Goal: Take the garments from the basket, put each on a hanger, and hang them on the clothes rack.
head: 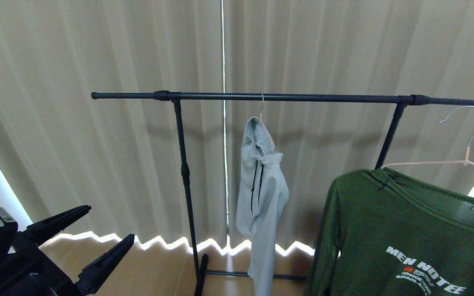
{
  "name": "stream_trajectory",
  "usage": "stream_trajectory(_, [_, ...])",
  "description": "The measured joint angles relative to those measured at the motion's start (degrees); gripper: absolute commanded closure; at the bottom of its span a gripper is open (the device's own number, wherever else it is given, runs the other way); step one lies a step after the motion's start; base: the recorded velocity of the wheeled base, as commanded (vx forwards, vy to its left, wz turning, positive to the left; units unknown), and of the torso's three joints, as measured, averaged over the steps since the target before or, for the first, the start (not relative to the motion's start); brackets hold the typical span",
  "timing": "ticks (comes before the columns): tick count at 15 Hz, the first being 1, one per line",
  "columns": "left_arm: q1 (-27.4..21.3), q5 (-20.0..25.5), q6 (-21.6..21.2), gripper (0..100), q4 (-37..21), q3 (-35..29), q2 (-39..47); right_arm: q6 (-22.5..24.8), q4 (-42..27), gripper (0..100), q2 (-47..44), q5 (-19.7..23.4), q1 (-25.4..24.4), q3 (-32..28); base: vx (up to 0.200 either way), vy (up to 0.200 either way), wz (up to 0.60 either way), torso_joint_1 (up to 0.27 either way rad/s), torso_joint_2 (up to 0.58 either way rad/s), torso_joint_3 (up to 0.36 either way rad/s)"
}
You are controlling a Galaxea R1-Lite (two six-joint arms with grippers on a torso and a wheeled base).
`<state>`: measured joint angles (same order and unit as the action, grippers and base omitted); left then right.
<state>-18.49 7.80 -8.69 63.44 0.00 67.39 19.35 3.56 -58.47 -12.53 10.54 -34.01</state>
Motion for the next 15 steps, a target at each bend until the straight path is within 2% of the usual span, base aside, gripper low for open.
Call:
stream_trajectory(1, [0.00, 0.02, 0.05, 0, 0.00, 0.00, 0.00, -0.02, 0.13, 100, 0.00, 0.11, 0.09, 0.11, 0.000, 0.000, 0.00, 0.000, 0.00, 0.000])
stream_trajectory(9, [0.02, 0.00, -0.09, 0, -0.20, 0.00, 0.13, -0.55, 0.62, 100, 0.62, 0.85, -0.24, 4.22, 0.200, 0.000, 0.00, 0.004, 0.00, 0.001])
stream_trajectory(15, [0.00, 0.00, -1.46, 0, -0.27, 0.00, 0.06, -0.66, 0.65, 100, 1.08, 1.01, -0.38, 4.83, 0.200, 0.000, 0.00, 0.002, 0.00, 0.003])
